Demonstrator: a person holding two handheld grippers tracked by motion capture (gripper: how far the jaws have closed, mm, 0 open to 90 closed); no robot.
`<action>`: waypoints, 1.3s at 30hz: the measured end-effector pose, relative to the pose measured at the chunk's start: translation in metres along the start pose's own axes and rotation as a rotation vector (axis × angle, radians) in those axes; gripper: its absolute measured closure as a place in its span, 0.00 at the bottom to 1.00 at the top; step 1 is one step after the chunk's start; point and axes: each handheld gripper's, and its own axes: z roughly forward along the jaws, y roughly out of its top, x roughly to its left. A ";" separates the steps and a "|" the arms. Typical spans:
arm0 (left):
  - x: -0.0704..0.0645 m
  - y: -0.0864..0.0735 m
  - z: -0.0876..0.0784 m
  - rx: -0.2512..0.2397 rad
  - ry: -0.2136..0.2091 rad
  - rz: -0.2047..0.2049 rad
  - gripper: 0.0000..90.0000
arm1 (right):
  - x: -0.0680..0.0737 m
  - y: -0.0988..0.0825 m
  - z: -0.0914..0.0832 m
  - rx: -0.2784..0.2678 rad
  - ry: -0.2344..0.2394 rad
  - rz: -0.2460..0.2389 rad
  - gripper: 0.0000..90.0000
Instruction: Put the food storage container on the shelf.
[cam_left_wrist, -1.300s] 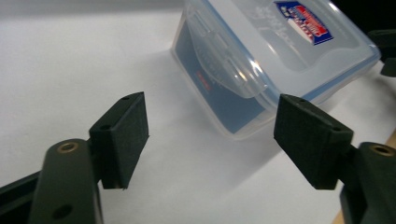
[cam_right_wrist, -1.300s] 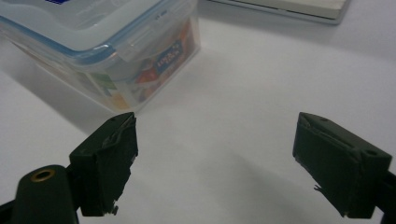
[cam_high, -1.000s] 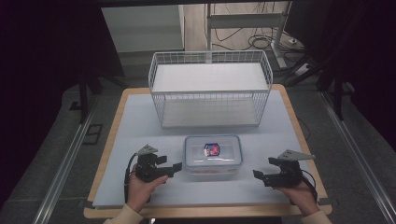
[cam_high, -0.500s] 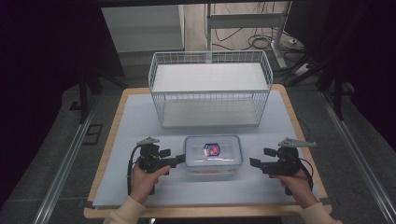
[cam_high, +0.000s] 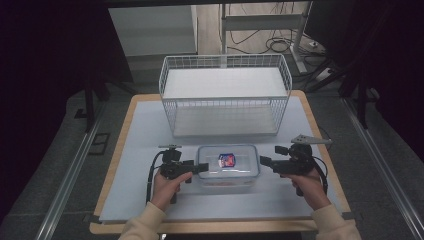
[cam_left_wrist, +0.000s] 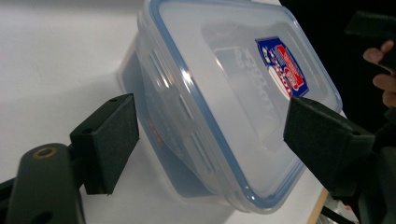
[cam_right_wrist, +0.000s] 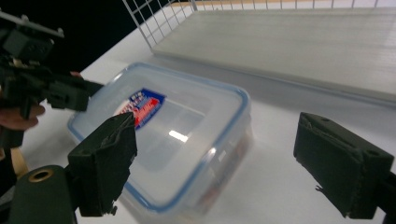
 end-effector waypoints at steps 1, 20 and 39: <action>0.000 -0.001 0.001 0.004 0.003 0.002 0.19 | 0.001 0.001 0.002 -0.003 0.006 0.002 0.15; 0.006 0.000 0.012 0.047 -0.078 -0.047 0.22 | 0.002 -0.007 0.028 0.082 0.050 0.006 0.14; 0.006 -0.001 0.012 0.033 -0.078 -0.057 0.24 | -0.011 -0.019 0.056 0.224 0.140 0.182 0.21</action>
